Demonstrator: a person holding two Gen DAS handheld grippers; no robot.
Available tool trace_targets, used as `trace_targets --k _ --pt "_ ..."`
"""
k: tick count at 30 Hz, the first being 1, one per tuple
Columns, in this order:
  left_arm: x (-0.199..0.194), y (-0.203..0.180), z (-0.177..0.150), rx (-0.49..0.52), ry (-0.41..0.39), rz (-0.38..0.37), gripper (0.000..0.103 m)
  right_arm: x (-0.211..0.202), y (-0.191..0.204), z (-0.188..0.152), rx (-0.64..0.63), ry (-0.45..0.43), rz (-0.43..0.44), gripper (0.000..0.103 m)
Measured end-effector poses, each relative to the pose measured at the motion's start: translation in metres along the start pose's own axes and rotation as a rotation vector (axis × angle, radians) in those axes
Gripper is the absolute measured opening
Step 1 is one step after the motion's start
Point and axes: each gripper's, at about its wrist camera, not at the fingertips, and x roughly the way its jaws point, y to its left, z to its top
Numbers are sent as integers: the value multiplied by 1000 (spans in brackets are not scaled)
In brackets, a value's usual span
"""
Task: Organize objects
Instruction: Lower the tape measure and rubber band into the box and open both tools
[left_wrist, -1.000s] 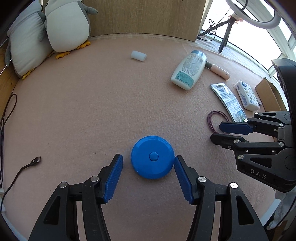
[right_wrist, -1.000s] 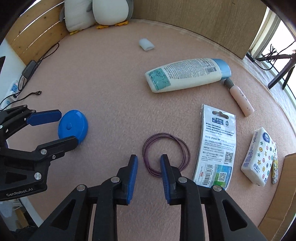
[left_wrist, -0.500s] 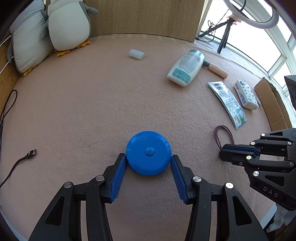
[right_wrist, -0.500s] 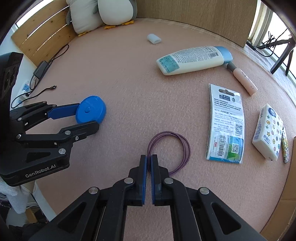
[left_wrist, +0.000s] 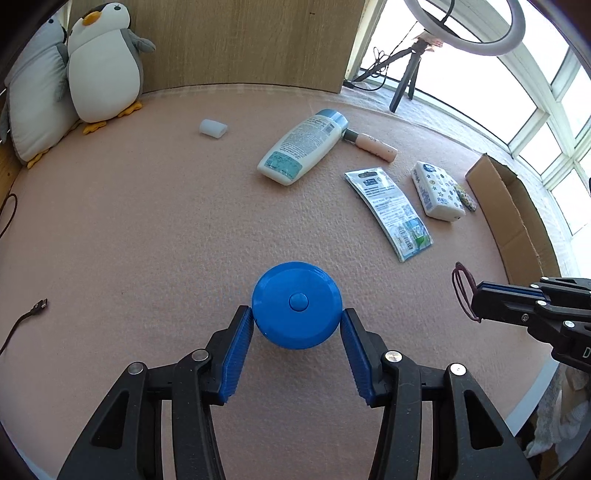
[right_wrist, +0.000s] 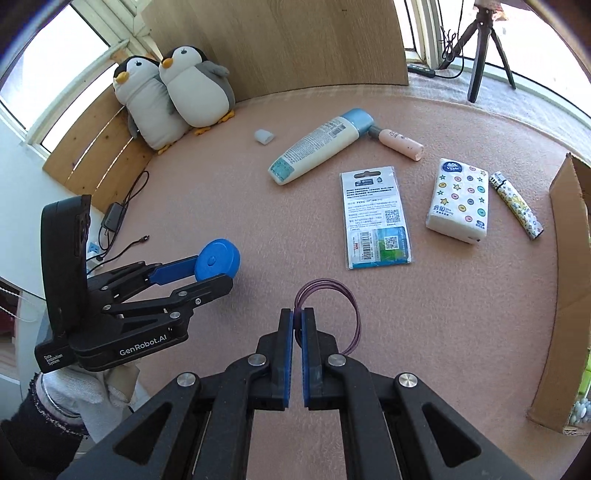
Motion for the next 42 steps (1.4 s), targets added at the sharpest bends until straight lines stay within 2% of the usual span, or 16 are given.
trace_targets --k 8,15,21,28,35,42 --pt "-3 -68 19 90 -26 -67 53 -64 -46 -7 83 -118 -36 4" --pt "1 -148 41 207 -47 -133 53 -114 -105 -22 162 -201 -129 4" --pt "12 -223 53 302 -47 -198 53 -145 -163 -41 251 -240 -202 4" --pt "32 -302 58 387 -33 -250 53 -159 -216 -61 333 -246 -236 4" --pt "55 -342 61 426 -13 -257 53 -161 -244 -72 379 -243 -238 4" --pt "60 -350 63 422 1 -259 53 -162 -253 -78 398 -240 -241 7"
